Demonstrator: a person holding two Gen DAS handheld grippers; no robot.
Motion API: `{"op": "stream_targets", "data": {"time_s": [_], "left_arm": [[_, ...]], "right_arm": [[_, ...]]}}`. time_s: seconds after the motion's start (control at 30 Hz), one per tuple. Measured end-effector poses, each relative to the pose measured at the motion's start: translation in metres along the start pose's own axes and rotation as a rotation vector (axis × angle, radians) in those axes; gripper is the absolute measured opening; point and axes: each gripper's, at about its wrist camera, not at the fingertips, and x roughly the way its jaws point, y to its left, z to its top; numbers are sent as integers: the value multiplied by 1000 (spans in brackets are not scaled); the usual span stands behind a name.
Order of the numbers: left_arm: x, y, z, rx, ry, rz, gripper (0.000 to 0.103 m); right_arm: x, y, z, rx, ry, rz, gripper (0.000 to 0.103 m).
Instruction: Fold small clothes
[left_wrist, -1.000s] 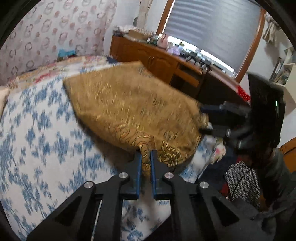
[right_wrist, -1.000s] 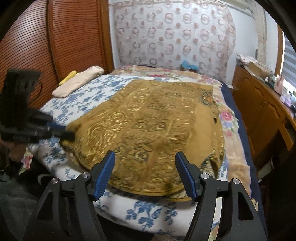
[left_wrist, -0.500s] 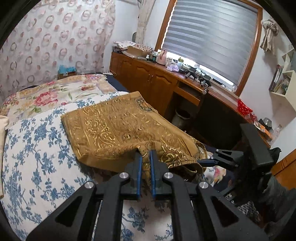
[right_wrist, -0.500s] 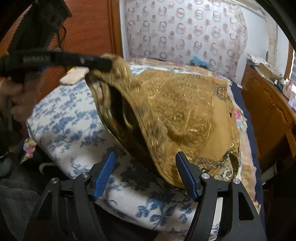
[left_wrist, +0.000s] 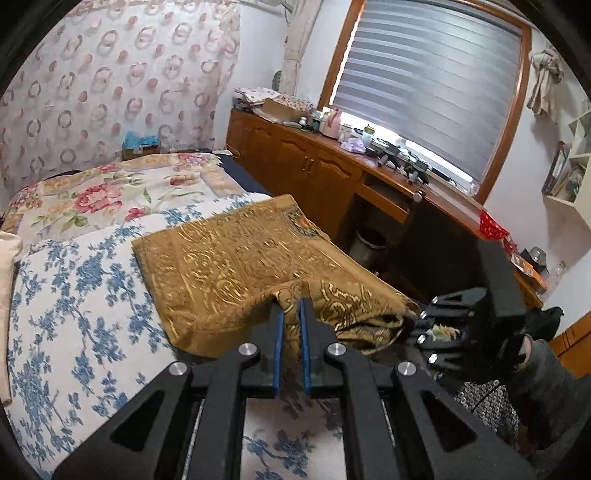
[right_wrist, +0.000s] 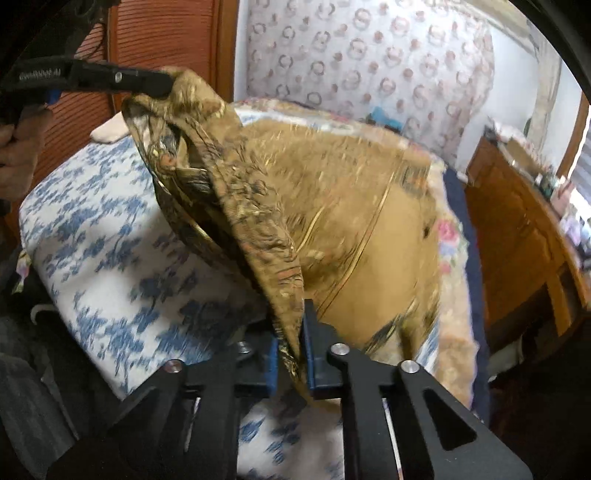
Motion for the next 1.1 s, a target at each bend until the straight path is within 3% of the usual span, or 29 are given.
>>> {"op": "stream_targets", "data": {"time_s": [0.4, 0.73, 1.1], "left_arm": [[13, 45, 35, -31, -27, 76, 6], [45, 89, 52, -77, 17, 94, 10], [62, 124, 45, -119, 96, 109, 22]], "right_arm": [[9, -42, 92, -51, -156, -67, 5], [74, -67, 142, -83, -143, -23, 5], [119, -72, 163, -143, -121, 57, 5]]}}
